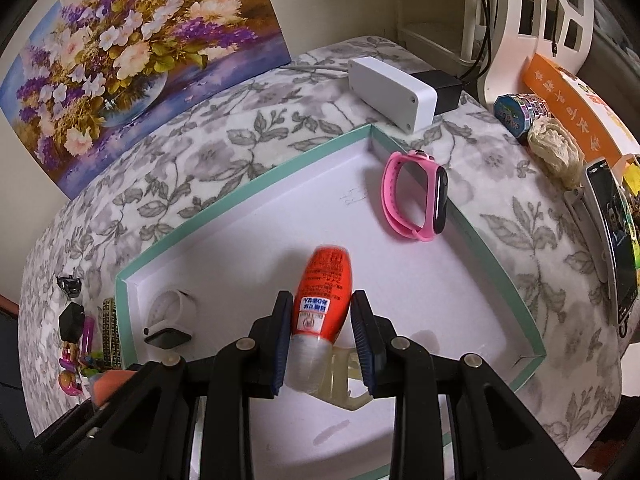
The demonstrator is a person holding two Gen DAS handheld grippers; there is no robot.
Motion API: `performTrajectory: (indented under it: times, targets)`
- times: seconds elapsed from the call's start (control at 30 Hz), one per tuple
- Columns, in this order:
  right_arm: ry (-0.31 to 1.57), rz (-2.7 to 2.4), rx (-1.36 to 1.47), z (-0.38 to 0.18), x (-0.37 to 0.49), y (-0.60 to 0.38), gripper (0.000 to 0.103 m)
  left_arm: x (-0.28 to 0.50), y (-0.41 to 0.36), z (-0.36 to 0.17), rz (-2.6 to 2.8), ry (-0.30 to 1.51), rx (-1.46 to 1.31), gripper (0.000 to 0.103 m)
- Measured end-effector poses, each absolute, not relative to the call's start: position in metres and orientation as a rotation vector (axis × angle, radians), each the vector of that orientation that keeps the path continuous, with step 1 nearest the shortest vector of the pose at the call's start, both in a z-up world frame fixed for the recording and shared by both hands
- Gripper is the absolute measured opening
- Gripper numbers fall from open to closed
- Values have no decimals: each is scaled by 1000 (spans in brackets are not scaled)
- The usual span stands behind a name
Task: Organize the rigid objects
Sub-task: 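Carry both items over the tray and open the right tool to drop the bottle, then lower the blue-orange toy into the tray and open the left tool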
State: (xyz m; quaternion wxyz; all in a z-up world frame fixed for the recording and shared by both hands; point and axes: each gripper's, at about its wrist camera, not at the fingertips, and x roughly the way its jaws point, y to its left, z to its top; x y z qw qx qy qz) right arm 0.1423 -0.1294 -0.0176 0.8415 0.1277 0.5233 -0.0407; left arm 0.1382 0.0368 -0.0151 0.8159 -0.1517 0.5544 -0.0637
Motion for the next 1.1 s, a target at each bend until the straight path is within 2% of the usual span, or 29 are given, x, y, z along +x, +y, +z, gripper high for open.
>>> performTrajectory:
  times: [0.63, 0.7, 0.73, 0.8, 0.97, 1.03, 1.1]
  targets:
    - [1106, -64, 264, -13, 143, -125, 32, 140, 39, -18, -89, 1183, -281, 26]
    - [1109, -74, 258, -12, 143, -126, 34, 139, 42, -17, -72, 1182, -278, 33]
    - [1110, -77, 253, -12, 143, -126, 34, 139, 44, -16, -61, 1180, -277, 42]
    - [1112, -81, 248, -10, 143, -127, 41, 139, 46, -15, -44, 1177, -272, 55]
    - [1121, -104, 244, -5, 144, -131, 51, 139, 56, -10, 1, 1161, -257, 60]
    - [1123, -111, 239, -3, 144, -133, 55, 139, 59, -7, 14, 1154, -256, 66]
    - [1117, -118, 234, -2, 144, -133, 63, 138, 61, -4, 30, 1143, -240, 69]
